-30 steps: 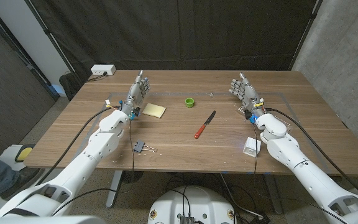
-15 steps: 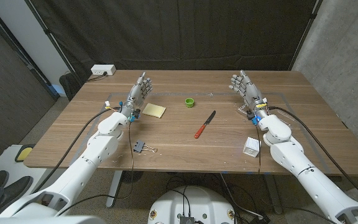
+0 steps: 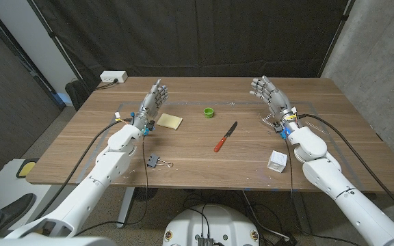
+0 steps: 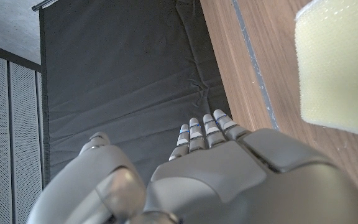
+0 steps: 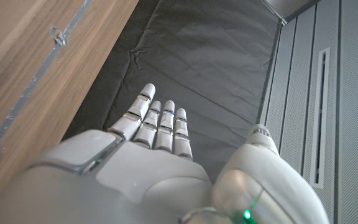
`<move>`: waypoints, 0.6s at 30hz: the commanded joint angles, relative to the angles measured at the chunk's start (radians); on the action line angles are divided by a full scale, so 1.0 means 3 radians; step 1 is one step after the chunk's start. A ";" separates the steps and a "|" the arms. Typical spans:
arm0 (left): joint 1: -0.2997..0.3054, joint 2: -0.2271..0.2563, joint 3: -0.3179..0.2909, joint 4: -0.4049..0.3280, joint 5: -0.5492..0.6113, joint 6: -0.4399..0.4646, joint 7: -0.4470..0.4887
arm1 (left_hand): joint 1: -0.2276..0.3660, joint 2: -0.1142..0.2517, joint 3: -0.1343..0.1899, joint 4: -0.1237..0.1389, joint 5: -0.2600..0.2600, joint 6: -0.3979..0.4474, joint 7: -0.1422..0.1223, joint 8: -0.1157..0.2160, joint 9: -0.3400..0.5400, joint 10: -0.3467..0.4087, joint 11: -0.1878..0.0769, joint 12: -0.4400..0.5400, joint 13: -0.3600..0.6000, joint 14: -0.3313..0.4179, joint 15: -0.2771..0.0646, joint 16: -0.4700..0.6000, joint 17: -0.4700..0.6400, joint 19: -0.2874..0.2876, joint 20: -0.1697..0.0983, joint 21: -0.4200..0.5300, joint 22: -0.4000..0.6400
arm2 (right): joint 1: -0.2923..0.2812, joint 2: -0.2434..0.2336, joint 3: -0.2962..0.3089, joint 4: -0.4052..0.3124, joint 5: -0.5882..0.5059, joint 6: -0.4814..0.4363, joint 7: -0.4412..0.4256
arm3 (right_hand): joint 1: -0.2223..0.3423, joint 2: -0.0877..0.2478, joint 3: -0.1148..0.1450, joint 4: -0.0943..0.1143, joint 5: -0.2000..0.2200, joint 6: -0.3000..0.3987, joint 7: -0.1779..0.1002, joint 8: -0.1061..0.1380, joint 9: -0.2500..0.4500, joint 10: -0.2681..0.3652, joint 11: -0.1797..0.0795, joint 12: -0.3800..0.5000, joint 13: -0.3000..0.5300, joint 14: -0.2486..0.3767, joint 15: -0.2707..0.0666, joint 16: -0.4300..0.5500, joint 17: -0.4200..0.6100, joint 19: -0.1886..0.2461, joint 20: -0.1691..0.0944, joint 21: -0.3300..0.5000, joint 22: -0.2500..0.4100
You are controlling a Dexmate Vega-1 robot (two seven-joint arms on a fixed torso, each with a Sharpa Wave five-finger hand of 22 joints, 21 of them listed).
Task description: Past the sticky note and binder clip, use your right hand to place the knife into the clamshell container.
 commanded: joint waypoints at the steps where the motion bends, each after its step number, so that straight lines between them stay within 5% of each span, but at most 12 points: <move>1: 0.0159 0.0089 -0.0062 -0.0351 0.0010 0.0212 0.0140 | 0.0020 0.0025 -0.0002 -0.0013 0.0001 0.0027 0.0010 0.0015 0.0010 0.0054 -0.0003 0.0022 0.0016 0.0042 -0.0005 0.0004 0.0010 0.0034 0.0008 -0.0003 0.0010 | -0.0147 -0.0166 -0.0031 -0.0420 -0.0475 -0.0027 -0.0222 | 0.0074 0.0012 0.0025 -0.0038 0.0016 0.0033 -0.0015 0.0012 0.0007 0.0056 -0.0032 0.0037 0.0004 0.0050 -0.0023 0.0005 -0.0002 0.0059 -0.0173 -0.0016 0.0010; 10: 0.0171 0.0222 -0.0058 -0.0428 0.0008 0.0286 -0.0019 | 0.0048 0.0043 0.0002 -0.0022 -0.0004 0.0082 0.0000 0.0021 0.0011 0.0076 -0.0011 0.0014 0.0016 0.0064 -0.0011 -0.0006 0.0009 0.0013 0.0014 -0.0029 0.0010 | -0.0252 -0.0297 -0.0031 -0.0717 -0.1210 -0.0170 -0.0645 | 0.0155 0.0057 0.0064 -0.0077 0.0022 0.0038 -0.0086 0.0005 0.0011 0.0100 -0.0110 0.0042 0.0004 0.0028 -0.0067 -0.0022 -0.0005 0.0042 -0.0179 -0.0057 0.0011; 12: 0.0152 0.0271 -0.0047 -0.0419 -0.0017 0.0330 -0.0115 | 0.0084 0.0068 -0.0007 -0.0031 -0.0021 0.0263 0.0032 0.0055 0.0011 0.0282 0.0010 0.0056 0.0019 0.0181 -0.0011 0.0000 0.0009 0.0030 0.0015 -0.0062 0.0012 | -0.0261 -0.0343 -0.0040 -0.0796 -0.1375 -0.0255 -0.0709 | 0.0178 0.0067 0.0074 -0.0089 0.0024 0.0042 -0.0112 0.0004 0.0012 0.0081 -0.0121 0.0030 0.0004 0.0001 -0.0064 -0.0035 -0.0005 0.0011 -0.0169 -0.0080 0.0012; 18: 0.0176 0.0295 -0.0053 -0.0447 -0.0015 0.0335 -0.0130 | 0.0095 0.0074 -0.0013 -0.0034 -0.0029 0.0316 0.0031 0.0059 0.0011 0.0337 0.0028 0.0061 0.0019 0.0226 -0.0026 0.0000 0.0008 0.0053 0.0003 -0.0070 0.0012 | -0.0236 -0.0446 -0.0098 -0.0920 -0.1730 -0.0386 -0.0822 | 0.0235 0.0085 0.0097 -0.0118 0.0030 0.0053 -0.0154 0.0002 0.0015 0.0013 -0.0148 -0.0005 0.0003 -0.0049 -0.0080 -0.0056 -0.0007 -0.0019 -0.0169 -0.0118 0.0012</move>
